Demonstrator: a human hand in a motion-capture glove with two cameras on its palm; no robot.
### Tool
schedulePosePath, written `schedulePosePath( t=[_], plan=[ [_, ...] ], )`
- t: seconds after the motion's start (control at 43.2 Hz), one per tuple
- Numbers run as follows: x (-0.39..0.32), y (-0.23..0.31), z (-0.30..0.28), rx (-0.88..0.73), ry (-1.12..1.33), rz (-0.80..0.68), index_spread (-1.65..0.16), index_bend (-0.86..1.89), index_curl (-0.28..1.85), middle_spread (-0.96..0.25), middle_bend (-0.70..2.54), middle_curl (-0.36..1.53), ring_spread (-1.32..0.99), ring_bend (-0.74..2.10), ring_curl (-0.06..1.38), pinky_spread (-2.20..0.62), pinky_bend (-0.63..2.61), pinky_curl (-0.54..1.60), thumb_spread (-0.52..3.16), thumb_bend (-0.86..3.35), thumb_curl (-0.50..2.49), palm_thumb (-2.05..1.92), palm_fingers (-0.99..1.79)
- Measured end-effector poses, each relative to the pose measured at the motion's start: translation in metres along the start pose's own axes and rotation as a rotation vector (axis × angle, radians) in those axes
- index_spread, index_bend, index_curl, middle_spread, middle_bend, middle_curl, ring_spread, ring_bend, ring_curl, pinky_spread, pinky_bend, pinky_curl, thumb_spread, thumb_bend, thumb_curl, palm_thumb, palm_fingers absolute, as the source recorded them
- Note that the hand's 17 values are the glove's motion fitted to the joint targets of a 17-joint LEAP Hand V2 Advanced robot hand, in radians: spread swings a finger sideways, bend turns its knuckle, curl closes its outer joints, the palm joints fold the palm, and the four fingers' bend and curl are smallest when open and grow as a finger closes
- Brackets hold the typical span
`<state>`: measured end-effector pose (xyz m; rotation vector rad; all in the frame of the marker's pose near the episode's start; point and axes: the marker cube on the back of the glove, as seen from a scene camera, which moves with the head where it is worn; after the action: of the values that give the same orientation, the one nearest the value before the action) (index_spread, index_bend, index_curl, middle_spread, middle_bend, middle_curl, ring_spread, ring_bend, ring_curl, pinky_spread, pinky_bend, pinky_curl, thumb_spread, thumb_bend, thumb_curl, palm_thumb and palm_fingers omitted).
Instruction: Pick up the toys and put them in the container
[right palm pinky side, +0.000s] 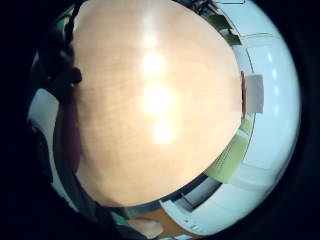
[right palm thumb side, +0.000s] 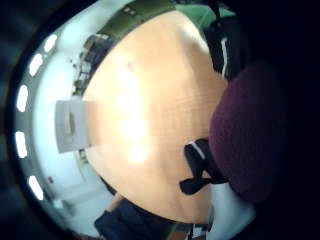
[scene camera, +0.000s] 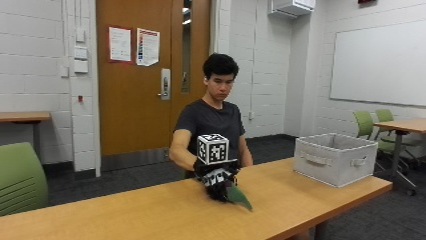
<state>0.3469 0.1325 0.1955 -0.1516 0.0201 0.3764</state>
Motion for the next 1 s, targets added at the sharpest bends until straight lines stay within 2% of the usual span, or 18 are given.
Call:
schedulePosePath(
  t=[0.139, 0.278, 0.394, 0.672, 0.857, 0.996],
  plan=[
    [-0.006, -0.001, 0.001, 0.05, 0.037, -0.017, -0.42, 0.38, 0.52, -0.12, 0.28, 0.37, -0.36, 1.08, 0.3, -0.36, 1.04, 0.33, 1.18, 0.2, 0.31, 0.44, 0.88],
    [-0.007, -0.009, -0.006, 0.056, 0.003, -0.022, -0.43, 0.33, 0.57, -0.25, 0.49, 0.45, -0.39, 1.14, 0.35, -0.43, 0.95, 0.32, 0.97, 0.25, 0.43, 0.62, 1.11],
    [-0.011, -0.011, -0.031, 0.081, -0.017, -0.023, -0.44, 0.32, 0.63, -0.31, 0.56, 0.5, -0.41, 1.15, 0.38, -0.45, 0.93, 0.34, 0.85, 0.24, 0.49, 0.66, 1.11],
    [-0.031, -0.024, -0.148, 0.217, -0.061, -0.013, -0.48, 0.32, 0.77, -0.4, 0.65, 0.57, -0.42, 1.16, 0.41, -0.46, 0.92, 0.37, 0.64, 0.22, 0.6, 0.69, 1.11],
    [-0.113, -0.019, -0.247, 0.322, -0.068, -0.102, -0.5, 0.33, 0.88, -0.42, 0.68, 0.61, -0.42, 1.17, 0.43, -0.46, 0.92, 0.38, 0.55, 0.2, 0.67, 0.69, 1.11],
    [-0.182, -0.019, -0.288, 0.38, -0.065, -0.191, -0.51, 0.32, 0.96, -0.43, 0.69, 0.63, -0.42, 1.17, 0.44, -0.46, 0.92, 0.39, 0.5, 0.19, 0.72, 0.69, 1.1]
  ],
)
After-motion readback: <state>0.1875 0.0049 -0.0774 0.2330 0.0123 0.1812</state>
